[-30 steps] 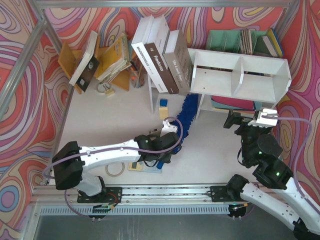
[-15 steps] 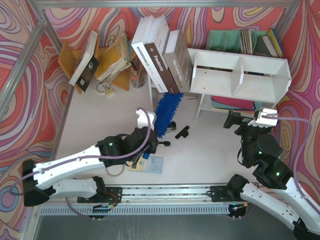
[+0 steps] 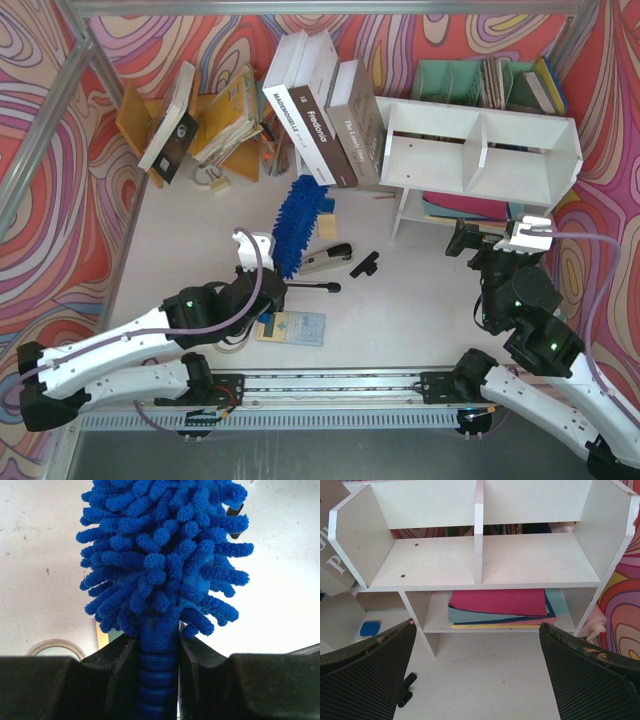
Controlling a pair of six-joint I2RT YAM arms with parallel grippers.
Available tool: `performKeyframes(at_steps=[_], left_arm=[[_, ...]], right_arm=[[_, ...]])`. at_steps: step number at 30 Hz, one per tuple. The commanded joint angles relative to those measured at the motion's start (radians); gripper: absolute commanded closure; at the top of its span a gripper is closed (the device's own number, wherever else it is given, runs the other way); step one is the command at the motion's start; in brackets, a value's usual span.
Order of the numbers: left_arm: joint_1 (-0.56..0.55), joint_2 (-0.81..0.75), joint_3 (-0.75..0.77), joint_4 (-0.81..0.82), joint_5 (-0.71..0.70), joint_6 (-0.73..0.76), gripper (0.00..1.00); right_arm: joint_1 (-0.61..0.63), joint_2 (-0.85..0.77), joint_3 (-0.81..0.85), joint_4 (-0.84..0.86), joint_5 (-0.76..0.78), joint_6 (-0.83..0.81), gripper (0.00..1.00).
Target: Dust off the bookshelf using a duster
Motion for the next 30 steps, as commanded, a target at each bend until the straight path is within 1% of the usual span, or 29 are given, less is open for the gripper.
performKeyframes(at_steps=[1,4,7,10,17,20,26,30], left_arm=[[0.039,-0.066,-0.021,-0.051,-0.146,-0.079,1.0],[0.051,-0.087,-0.045,-0.028,-0.119,-0.081,1.0],[0.052,-0.099,-0.069,0.055,-0.062,-0.058,1.0],[0.052,-0.069,-0.066,0.135,-0.004,-0.023,1.0],[0.052,0.086,-0.009,0.296,0.171,0.025,1.0],[0.033,0.147,0.039,0.323,0.187,0.025,1.0],[-0.052,0.309,0.133,0.363,0.21,0.06,1.0],[-0.083,0.396,0.188,0.348,0.244,0.083,1.0]], right_arm=[[-0.002,0.001,-0.004,0.016,0.005,-0.005,0.01],[-0.003,0.001,-0.004,0.016,0.005,-0.004,0.01],[-0.002,0.003,-0.004,0.015,0.003,-0.004,0.01],[-0.003,0.003,-0.003,0.015,0.004,-0.004,0.01],[-0.002,-0.007,-0.004,0.013,0.004,-0.004,0.01],[-0.002,-0.009,-0.003,0.015,0.005,-0.004,0.01],[-0.002,-0.008,-0.004,0.015,0.001,-0.005,0.01],[-0.002,-0.009,-0.004,0.015,0.0,-0.004,0.01]])
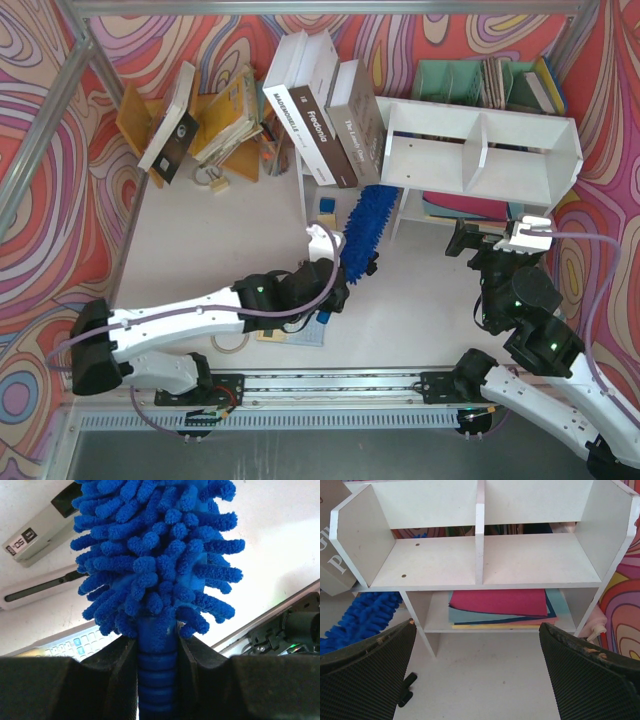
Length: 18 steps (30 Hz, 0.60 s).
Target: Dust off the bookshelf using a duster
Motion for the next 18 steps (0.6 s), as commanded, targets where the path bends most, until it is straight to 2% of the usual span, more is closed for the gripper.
performKeyframes(at_steps=[1,5,12,18], left_arm=[[-0.028,0.062,0.066,0.047,0.035,0.052,1.0],[-0.034,0.071,0.053,0.015,0.034,0.041,1.0],[-0.028,-0.041,-0.049,-0.074,-0.114,0.0,1.0],[0.027,-0.148,-0.132,-0.163,-0.227,-0.094,1.0]], right_arm=[[-0.003,-0.01,-0.004,0.014,0.003,-0.004,0.01],[-0.002,-0.016,-0.005,0.014,0.003,-0.004,0.01],[-0.002,-0.01,-0.005,0.014,0.0,-0.004,0.01],[-0.002,-0.004,-0.005,0.014,0.0,-0.003,0.01]])
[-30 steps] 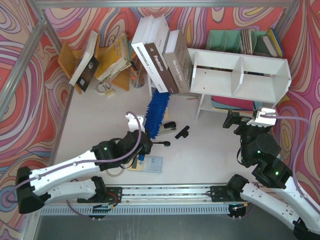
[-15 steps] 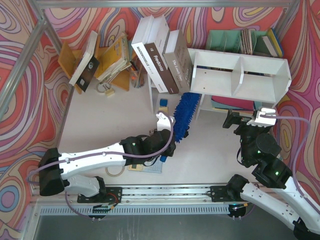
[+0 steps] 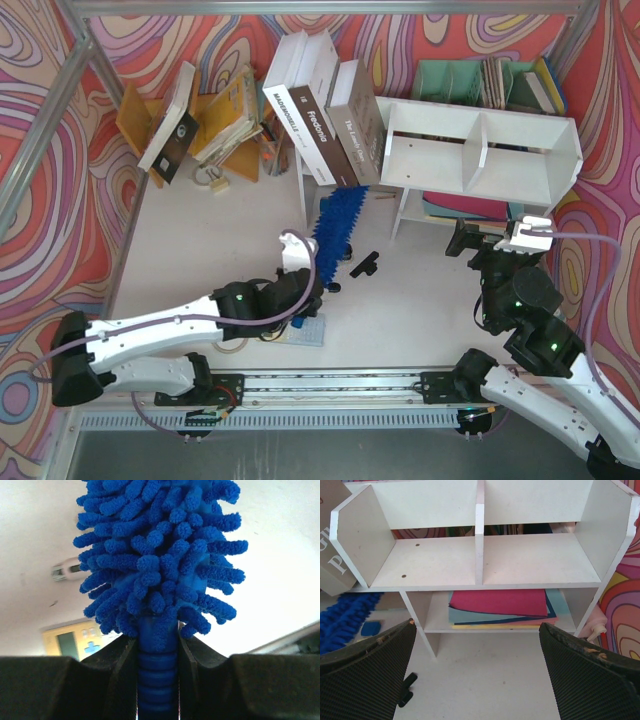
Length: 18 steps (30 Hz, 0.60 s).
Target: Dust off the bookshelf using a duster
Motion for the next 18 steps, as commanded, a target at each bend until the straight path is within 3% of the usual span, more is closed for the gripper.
performKeyframes(at_steps=[1,6,11,18], left_arm=[[0.049,-0.079,-0.046,-0.091,-0.153,-0.097,1.0],[0.078,-0.117,-0.061,-0.158,-0.206,-0.14,1.0],[0.16,-0.118,-0.126,-0.134,-0.109,-0.16,1.0],[0.195,-0.072,-0.203,-0.057,-0.006,-0.182,1.0]], right_arm=[[-0.002,-0.001,-0.004,0.015,0.001,-0.004,0.01],[-0.002,0.009,-0.004,0.016,0.002,-0.006,0.01],[-0.002,0.009,-0.004,0.017,0.004,-0.006,0.01],[-0.003,0.011,-0.005,0.018,0.002,-0.008,0.01]])
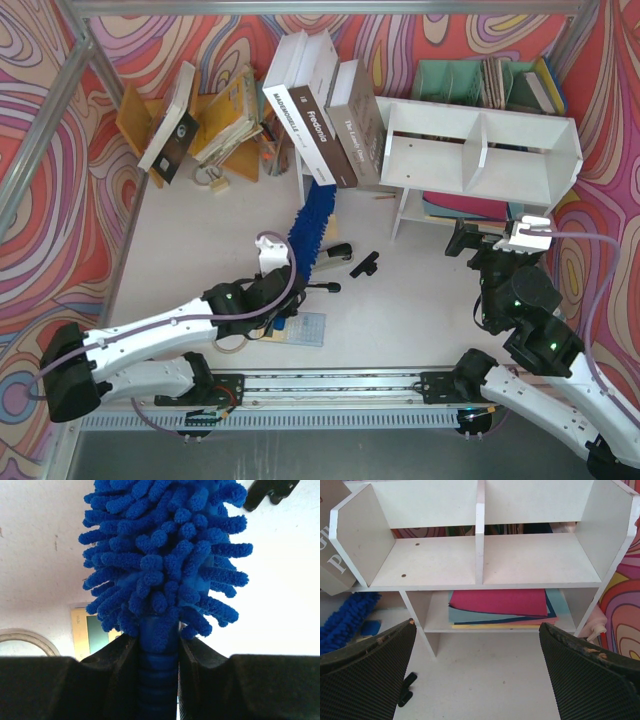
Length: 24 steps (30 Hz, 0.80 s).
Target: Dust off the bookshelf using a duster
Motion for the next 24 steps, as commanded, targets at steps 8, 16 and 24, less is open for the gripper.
performKeyframes(at_steps=[8,16,24], left_arm=[[0.06,0.061,0.001,-0.021,0.005,-0.038,1.0],[0.06,-0.158,0.08,-0.068,-0.097,0.083,1.0],[0.06,-0.247,0.081,-0.059,-0.135,0.124,1.0]], right_arm=[[-0.002,0.003,-0.005,0.016,0.003,-0.007,0.01],[-0.002,-0.004,-0.005,0.015,0.004,-0.005,0.01],[-0.002,0.001,-0.005,0.014,0.001,-0.005,0.01]])
